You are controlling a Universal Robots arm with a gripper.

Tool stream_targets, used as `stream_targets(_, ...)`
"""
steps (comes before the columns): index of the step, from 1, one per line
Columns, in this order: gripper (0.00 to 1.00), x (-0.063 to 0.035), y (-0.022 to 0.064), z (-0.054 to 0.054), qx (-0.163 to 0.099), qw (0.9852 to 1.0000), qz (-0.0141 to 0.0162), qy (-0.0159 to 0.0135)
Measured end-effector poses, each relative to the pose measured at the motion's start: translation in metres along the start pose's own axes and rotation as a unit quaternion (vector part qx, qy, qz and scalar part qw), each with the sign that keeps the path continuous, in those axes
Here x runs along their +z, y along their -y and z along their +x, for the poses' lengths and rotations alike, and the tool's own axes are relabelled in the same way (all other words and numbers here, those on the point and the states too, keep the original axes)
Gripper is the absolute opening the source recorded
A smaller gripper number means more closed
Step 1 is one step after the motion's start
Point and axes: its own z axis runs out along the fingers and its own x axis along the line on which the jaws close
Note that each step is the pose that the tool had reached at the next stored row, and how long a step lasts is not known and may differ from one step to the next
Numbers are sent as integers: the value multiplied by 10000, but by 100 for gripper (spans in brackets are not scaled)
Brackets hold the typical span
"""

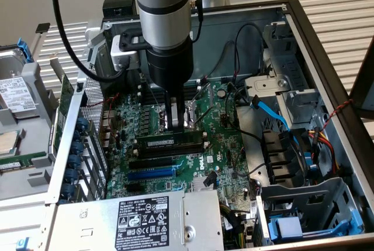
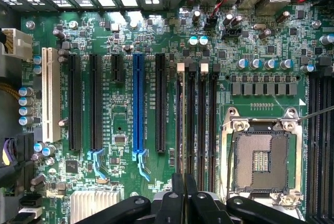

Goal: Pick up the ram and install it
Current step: 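Insert the ram into the slot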

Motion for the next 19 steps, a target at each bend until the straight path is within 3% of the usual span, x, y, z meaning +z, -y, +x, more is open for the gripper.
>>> stream_targets(11,12,14,-5,0,1,10000,28,1)
stream_targets(19,12,23,-15,1,0,10000,30,1)
